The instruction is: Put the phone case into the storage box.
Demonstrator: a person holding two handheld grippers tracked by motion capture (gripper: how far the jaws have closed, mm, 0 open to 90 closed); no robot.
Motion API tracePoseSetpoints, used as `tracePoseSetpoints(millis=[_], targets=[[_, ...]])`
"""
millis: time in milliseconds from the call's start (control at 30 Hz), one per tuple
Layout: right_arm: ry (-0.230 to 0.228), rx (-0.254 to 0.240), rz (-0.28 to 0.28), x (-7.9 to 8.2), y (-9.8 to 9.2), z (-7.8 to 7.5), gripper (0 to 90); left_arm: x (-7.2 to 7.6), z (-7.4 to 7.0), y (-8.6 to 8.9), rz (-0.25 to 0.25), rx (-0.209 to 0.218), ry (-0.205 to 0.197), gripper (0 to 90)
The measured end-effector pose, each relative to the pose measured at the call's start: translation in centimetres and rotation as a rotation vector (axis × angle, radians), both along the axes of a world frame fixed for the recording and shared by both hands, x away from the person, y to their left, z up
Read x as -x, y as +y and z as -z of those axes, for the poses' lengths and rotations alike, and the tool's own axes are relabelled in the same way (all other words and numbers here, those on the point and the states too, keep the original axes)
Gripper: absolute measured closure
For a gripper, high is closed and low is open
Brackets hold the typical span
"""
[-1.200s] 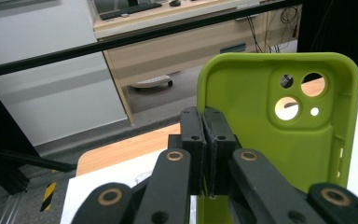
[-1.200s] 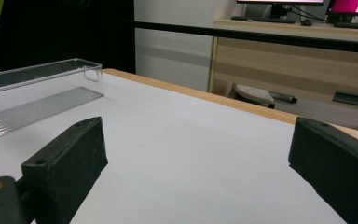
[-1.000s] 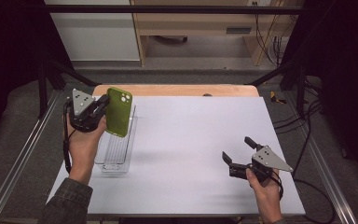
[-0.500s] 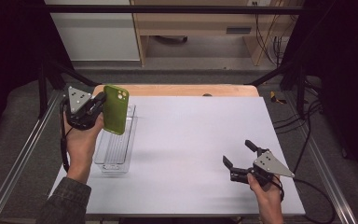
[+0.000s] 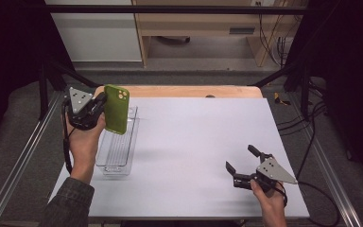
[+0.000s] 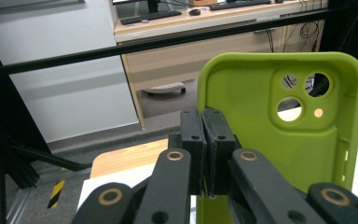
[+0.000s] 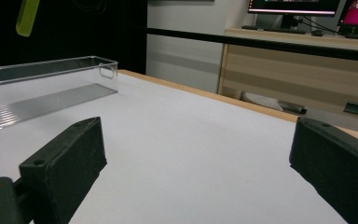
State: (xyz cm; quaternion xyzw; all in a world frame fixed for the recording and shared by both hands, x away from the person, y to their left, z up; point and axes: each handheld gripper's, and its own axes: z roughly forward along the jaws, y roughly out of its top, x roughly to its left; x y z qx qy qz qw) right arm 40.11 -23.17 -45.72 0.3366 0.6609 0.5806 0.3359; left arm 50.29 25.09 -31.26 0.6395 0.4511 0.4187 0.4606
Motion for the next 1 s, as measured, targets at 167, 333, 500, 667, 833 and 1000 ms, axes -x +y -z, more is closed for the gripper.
tracePoseSetpoints(millis=[167,333,500,667,833,1000], targets=[[-0.001,-0.01,0.0,0.2,-0.1,0.3,3.6,-0.1,0.5,0.0,-0.014,0.005,0.0,87.5],[-0.005,-0.018,-0.003,0.4,-0.3,0.4,3.5,-0.4,0.9,0.2,-0.031,0.019,-0.007,87.5],[-0.01,-0.014,-0.008,0.4,-0.2,0.4,4.1,-0.7,1.3,0.0,-0.029,0.018,-0.019,87.5],[-0.008,-0.017,-0.008,0.4,-0.2,0.5,4.1,-0.9,1.7,-0.2,-0.032,0.024,-0.036,87.5],[-0.005,-0.023,-0.01,0.5,-0.2,0.7,3.6,-1.4,2.0,-0.3,-0.035,0.02,-0.037,87.4],[0.0,-0.021,-0.009,0.4,-0.1,0.9,3.7,-1.9,2.3,-0.4,-0.037,0.021,-0.045,87.5]])
